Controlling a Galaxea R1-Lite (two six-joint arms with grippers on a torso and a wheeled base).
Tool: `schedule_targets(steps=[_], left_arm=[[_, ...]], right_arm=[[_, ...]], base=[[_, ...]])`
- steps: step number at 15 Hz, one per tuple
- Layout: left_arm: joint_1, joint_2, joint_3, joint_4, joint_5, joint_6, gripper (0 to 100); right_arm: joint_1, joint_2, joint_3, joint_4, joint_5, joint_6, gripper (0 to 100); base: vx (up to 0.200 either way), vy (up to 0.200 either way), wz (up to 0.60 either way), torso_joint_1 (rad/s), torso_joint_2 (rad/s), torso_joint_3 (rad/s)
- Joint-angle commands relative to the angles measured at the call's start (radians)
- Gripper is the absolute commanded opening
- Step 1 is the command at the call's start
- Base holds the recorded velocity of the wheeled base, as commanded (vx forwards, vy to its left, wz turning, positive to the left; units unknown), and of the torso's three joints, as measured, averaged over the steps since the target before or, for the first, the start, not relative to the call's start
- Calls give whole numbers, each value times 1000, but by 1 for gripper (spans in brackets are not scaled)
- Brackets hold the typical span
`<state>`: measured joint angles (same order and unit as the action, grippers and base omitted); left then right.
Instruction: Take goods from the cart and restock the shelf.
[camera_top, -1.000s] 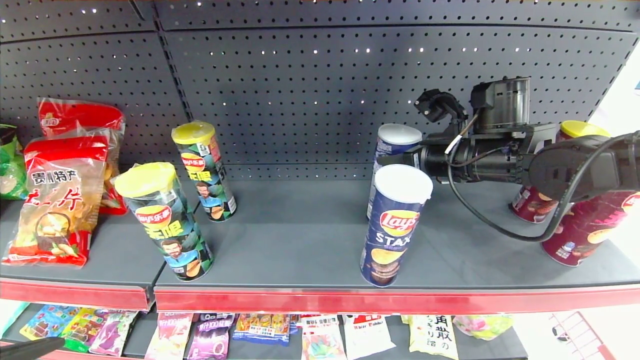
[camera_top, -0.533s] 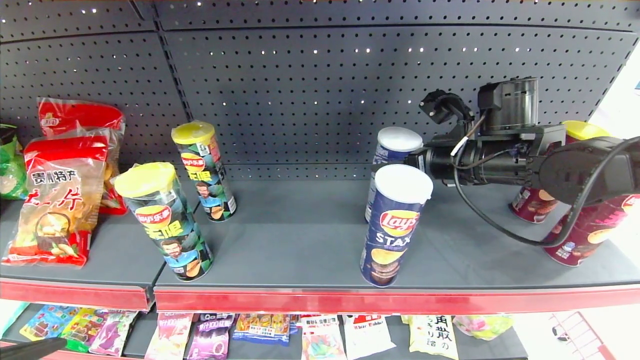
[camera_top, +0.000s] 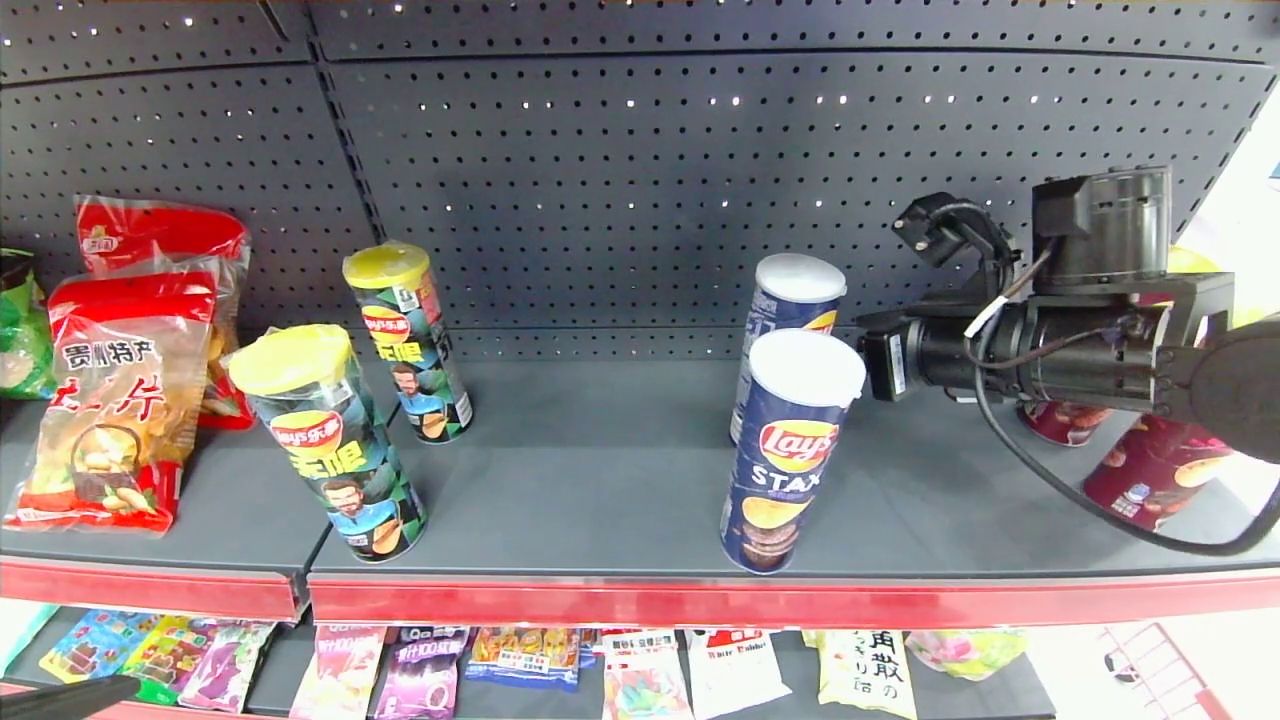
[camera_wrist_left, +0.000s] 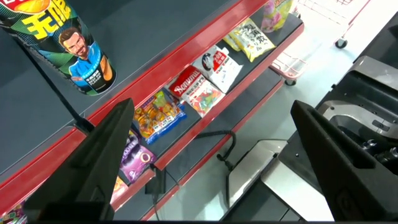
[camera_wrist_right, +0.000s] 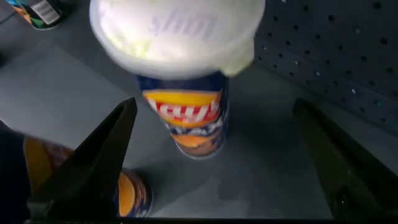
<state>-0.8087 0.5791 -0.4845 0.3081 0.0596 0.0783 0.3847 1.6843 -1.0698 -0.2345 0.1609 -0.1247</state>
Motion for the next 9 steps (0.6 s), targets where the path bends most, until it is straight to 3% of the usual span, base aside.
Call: schedule_targets(steps=[1,4,9], left_arm=[[0,2,-2,0,2,0,100],[-1,15,-3,0,3,1,100],[0,91,-20,-7,5,1,100]], right_arm=[[-3,-55,34,3,-1,-1,100],[-6,-115,97,6,-63,-1,100],[-6,-301,271,7,-76,-1,100]], base=[[0,0,0,0,0,0],[0,0,0,0,0,0],[0,0,0,0,0,0]])
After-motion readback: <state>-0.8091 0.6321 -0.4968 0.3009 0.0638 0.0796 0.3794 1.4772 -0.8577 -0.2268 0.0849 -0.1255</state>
